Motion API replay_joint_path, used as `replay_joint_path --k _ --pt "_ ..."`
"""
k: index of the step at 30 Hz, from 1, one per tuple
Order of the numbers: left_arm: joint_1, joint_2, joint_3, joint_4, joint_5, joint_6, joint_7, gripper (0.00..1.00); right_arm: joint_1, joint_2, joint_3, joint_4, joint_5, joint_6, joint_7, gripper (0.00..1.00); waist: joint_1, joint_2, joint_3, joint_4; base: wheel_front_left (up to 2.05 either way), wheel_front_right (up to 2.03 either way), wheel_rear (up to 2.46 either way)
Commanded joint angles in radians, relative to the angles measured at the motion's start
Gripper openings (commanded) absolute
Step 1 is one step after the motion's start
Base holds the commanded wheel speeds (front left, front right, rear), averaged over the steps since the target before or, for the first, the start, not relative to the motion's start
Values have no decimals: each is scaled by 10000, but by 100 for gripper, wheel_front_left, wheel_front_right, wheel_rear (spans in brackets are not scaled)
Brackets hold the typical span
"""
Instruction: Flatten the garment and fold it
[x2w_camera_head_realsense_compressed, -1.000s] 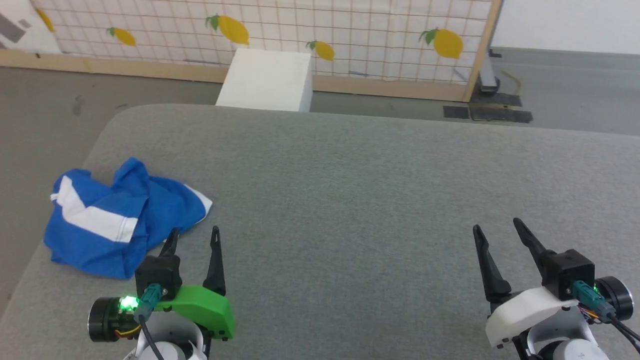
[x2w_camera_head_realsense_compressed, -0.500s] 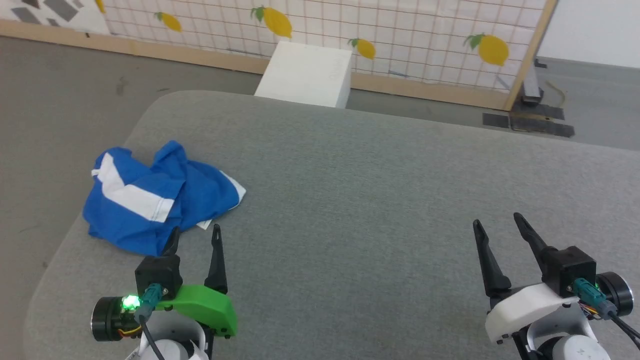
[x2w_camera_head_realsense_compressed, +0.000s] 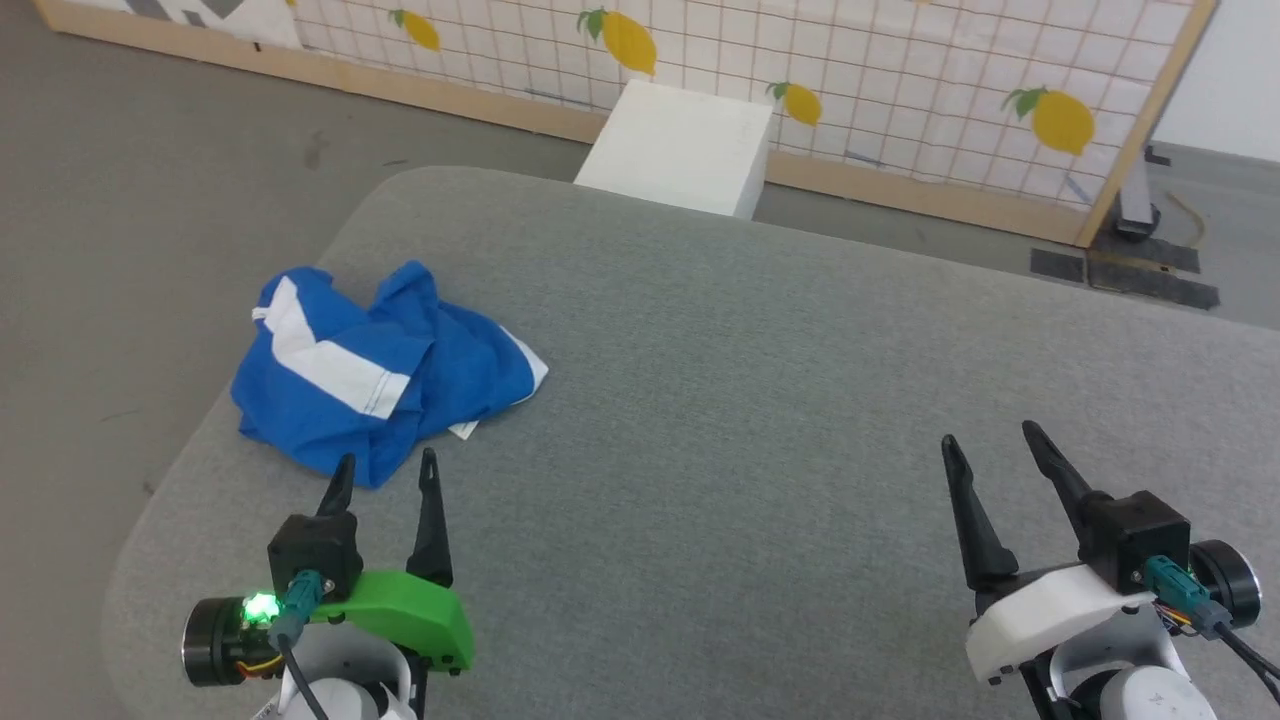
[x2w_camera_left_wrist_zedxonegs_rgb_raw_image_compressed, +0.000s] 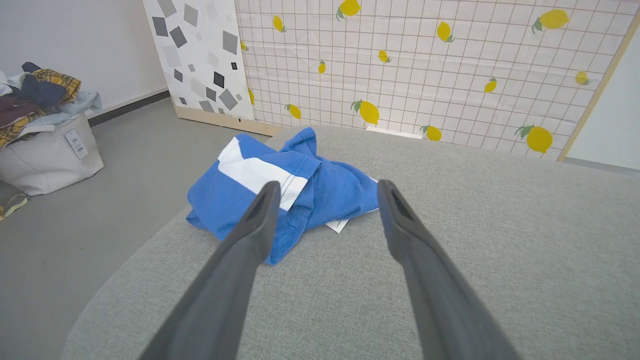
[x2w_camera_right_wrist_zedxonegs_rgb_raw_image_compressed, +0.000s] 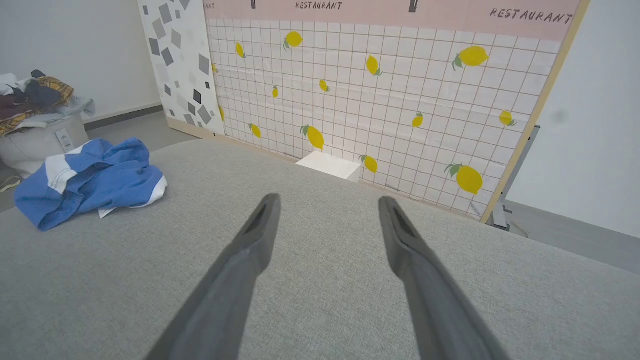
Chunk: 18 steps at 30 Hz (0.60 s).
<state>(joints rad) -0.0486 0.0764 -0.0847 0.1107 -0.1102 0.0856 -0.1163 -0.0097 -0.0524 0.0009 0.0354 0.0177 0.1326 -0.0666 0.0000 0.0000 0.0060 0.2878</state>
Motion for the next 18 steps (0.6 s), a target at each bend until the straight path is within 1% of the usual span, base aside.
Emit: replay_joint_path --k 1,18 --pt "-215 107 -56 55 -137 85 -97 100 -176 11 15 34 53 -9 -102 100 0 0 -20 145 0 0 0" --pt "-350 239 -266 316 -523 421 -447 100 -299 14 10 94 125 -12 -279 100 0 0 33 943 0 0 0"
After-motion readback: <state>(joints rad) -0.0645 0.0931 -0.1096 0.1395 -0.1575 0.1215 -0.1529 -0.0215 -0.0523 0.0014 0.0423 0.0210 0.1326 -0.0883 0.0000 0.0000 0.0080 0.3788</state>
